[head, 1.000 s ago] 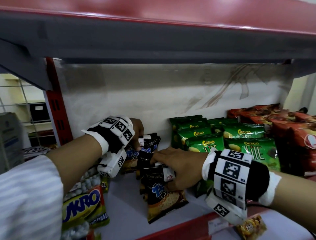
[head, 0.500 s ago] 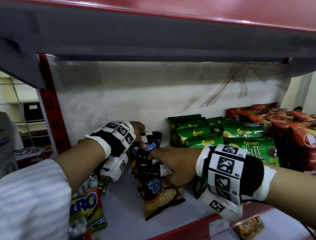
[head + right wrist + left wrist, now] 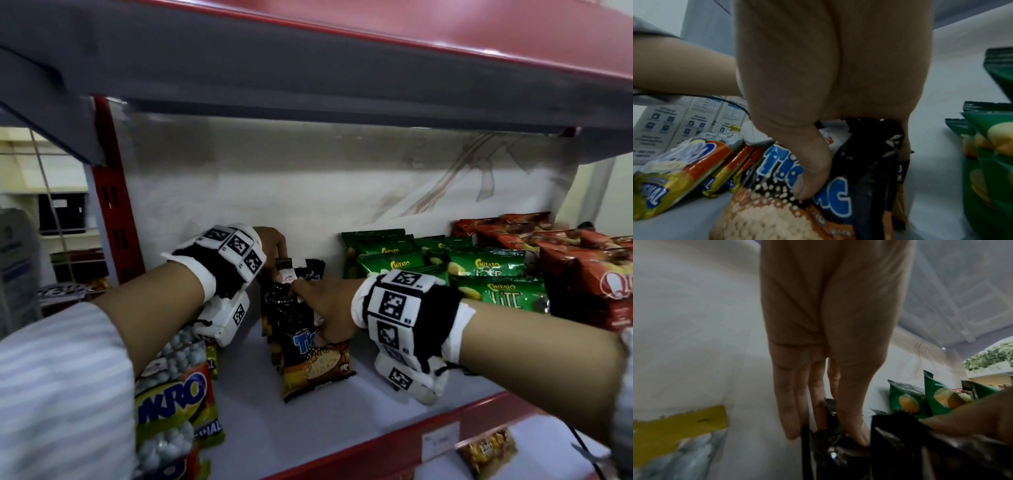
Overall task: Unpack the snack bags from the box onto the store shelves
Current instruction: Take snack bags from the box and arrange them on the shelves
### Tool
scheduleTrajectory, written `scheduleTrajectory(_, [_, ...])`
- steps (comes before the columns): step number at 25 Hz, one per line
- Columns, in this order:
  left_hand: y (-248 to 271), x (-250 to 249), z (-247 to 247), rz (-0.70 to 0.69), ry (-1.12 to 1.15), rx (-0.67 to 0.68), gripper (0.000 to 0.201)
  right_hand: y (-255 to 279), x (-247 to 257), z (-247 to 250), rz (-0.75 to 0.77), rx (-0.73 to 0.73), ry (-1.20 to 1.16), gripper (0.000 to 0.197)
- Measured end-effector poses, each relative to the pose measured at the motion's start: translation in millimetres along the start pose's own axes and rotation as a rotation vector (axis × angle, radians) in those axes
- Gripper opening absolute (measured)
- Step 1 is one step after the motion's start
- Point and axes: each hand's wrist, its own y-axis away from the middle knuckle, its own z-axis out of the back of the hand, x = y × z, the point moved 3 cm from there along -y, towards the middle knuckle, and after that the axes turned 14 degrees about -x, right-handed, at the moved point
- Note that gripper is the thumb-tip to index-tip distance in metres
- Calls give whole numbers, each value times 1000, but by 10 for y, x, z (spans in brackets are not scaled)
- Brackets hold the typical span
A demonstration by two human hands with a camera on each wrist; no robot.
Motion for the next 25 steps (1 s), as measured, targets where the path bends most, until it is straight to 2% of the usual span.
scheduleTrajectory(3, [44, -70, 32, -14, -98, -56, 41, 43, 15, 58, -2, -16, -35, 92])
scheduleTrajectory(6, [78, -60, 196, -25, 69, -119, 22, 99, 10, 173, 3, -17, -36, 89])
scheduleTrajectory(8, [150, -50, 237, -23, 152, 16, 15, 148, 5, 251, -18, -28, -40, 86])
scheduleTrajectory(10, [239, -45, 188, -6, 138, 177, 12, 187, 5, 319, -33, -66, -16, 77])
scheduleTrajectory(12, [245, -38, 105, -6, 113, 218, 15, 211, -6, 342, -31, -90, 3, 67])
scheduleTrajectory(19, [119, 74, 23, -27, 119, 19, 21, 302, -7, 294, -60, -74, -38, 62])
scheduleTrajectory(22, [109, 106, 24, 6, 66, -45, 15, 305, -42, 352, -77, -67, -22, 54])
scheduleTrajectory(25, [112, 48, 14, 2, 99, -76, 5, 267, -38, 319, -80, -83, 21, 57])
